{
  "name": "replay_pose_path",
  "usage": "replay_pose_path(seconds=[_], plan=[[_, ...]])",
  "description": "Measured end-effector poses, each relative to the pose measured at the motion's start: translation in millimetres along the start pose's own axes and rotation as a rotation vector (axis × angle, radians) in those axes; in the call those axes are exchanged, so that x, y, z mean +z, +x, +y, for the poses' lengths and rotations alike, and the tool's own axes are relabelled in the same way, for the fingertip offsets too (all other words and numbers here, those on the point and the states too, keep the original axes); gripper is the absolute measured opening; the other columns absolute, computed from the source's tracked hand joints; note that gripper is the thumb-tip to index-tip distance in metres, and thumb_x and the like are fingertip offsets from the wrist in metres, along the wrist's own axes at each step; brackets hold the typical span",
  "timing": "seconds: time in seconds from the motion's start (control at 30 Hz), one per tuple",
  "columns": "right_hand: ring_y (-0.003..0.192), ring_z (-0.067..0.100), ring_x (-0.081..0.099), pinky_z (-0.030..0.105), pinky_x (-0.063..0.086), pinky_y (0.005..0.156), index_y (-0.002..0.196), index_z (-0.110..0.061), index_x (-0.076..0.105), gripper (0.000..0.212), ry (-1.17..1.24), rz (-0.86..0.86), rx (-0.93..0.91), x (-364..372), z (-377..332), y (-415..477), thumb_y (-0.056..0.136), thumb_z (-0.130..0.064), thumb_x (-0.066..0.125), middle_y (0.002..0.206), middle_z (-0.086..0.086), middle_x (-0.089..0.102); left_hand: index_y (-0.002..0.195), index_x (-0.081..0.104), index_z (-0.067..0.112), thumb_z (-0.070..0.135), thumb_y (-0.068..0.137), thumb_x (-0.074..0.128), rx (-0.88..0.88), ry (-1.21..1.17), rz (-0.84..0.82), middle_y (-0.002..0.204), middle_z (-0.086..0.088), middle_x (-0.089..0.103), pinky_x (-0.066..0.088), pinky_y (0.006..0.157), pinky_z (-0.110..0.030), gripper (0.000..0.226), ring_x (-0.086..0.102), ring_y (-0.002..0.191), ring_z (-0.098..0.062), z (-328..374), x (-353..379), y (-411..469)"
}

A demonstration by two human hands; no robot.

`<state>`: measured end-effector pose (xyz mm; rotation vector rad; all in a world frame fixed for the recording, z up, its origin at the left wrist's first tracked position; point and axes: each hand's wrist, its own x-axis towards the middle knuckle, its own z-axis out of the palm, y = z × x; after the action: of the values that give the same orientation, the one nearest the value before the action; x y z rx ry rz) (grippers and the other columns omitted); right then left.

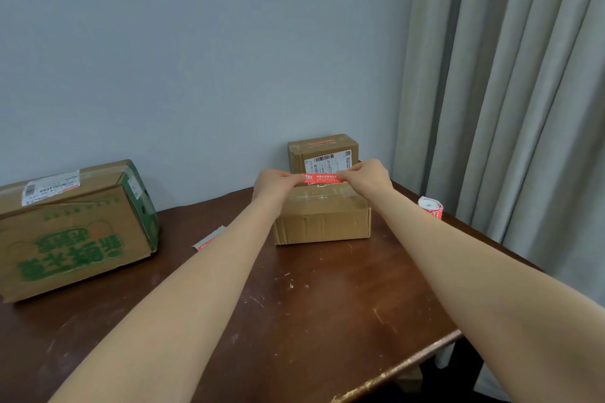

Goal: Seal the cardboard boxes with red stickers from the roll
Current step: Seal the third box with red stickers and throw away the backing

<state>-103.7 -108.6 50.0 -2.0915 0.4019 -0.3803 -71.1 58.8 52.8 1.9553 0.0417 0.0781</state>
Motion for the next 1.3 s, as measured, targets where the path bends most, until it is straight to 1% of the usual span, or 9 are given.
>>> replay_pose_path(seconds=[0.07,0.17,0.27,0.37,0.6,0.8,0.93,1.13,1.3], plan=[[0.073,0.018,0.06,0.038,0.054,0.074,0.093,-0.006,0.073,0.029,-0.081,-0.005,-0.005,2.0,1.3,5.1,0.083,-0.033,0.07,0.091,0.007,0.071,0.102,0.072,0.013,0.038,0.077,0.076,0.023,0.089,0.005,0.12,-0.003,0.066,0.047,0.083,-0.032,0.036,0.058,0.11,-0.023,-5.0,3.3,5.1],[0.077,0.019,0.061,0.027,0.044,0.057,0.096,-0.012,0.07,0.028,-0.196,-0.029,-0.004,6.3,1.2,9.0,0.082,-0.036,0.07,0.091,0.002,0.069,0.099,0.072,0.018,0.039,0.081,0.072,0.011,0.185,0.025,0.117,0.0,0.066,0.049,0.088,-0.035,0.028,0.058,0.107,-0.023,-11.7,8.2,11.9],[0.084,0.023,0.064,0.026,0.04,0.056,0.097,-0.013,0.067,0.03,-0.252,-0.042,-0.001,11.8,2.6,12.9,0.08,-0.038,0.069,0.095,0.004,0.068,0.094,0.072,0.023,0.043,0.081,0.071,-0.006,0.263,0.055,0.106,0.001,0.068,0.053,0.085,-0.037,0.025,0.059,0.093,-0.02,-15.6,12.2,17.1],[0.083,0.024,0.063,0.025,0.038,0.054,0.096,-0.013,0.066,0.029,-0.291,-0.052,0.001,14.9,3.2,13.7,0.081,-0.038,0.068,0.094,0.005,0.067,0.092,0.072,0.025,0.044,0.081,0.069,-0.01,0.331,0.069,0.104,0.003,0.069,0.054,0.084,-0.037,0.021,0.061,0.096,-0.02,-17.8,14.5,22.0],[0.09,0.025,0.061,0.03,0.043,0.065,0.099,-0.016,0.059,0.026,-0.349,-0.068,0.017,18.6,3.1,19.4,0.082,-0.034,0.066,0.099,0.004,0.062,0.093,0.073,0.023,0.046,0.079,0.071,-0.029,0.381,0.046,0.098,0.002,0.069,0.054,0.076,-0.033,0.028,0.062,0.092,-0.02,-20.8,17.7,29.2],[0.089,0.024,0.061,0.029,0.04,0.062,0.096,-0.017,0.055,0.021,-0.374,-0.096,0.024,19.7,1.4,21.5,0.084,-0.032,0.063,0.097,0.004,0.062,0.083,0.068,0.019,0.048,0.075,0.075,-0.046,0.367,0.024,0.092,0.0,0.067,0.051,0.072,-0.03,0.031,0.061,0.084,-0.019,-24.6,19.6,33.9],[0.087,0.023,0.061,0.029,0.04,0.06,0.093,-0.017,0.055,0.019,-0.385,-0.115,0.026,19.8,0.0,22.4,0.082,-0.03,0.063,0.097,0.004,0.062,0.092,0.07,0.016,0.049,0.075,0.075,-0.043,0.365,0.007,0.093,-0.001,0.066,0.051,0.072,-0.031,0.037,0.062,0.088,-0.021,-25.3,18.4,36.4],[0.091,0.025,0.062,0.03,0.043,0.065,0.1,-0.016,0.056,0.023,-0.413,-0.094,0.023,21.9,-0.3,20.9,0.084,-0.033,0.062,0.099,0.004,0.062,0.092,0.071,0.015,0.051,0.073,0.075,-0.035,0.39,0.002,0.093,-0.002,0.068,0.052,0.073,-0.031,0.041,0.063,0.086,-0.022,-27.1,19.0,38.0],[0.093,0.026,0.06,0.031,0.043,0.068,0.096,-0.016,0.05,0.02,-0.455,-0.076,0.029,23.0,-1.8,19.2,0.086,-0.03,0.061,0.098,0.004,0.058,0.093,0.071,0.016,0.053,0.071,0.074,-0.03,0.423,0.004,0.093,-0.002,0.069,0.051,0.071,-0.031,0.043,0.064,0.088,-0.022,-26.9,20.2,38.1]])
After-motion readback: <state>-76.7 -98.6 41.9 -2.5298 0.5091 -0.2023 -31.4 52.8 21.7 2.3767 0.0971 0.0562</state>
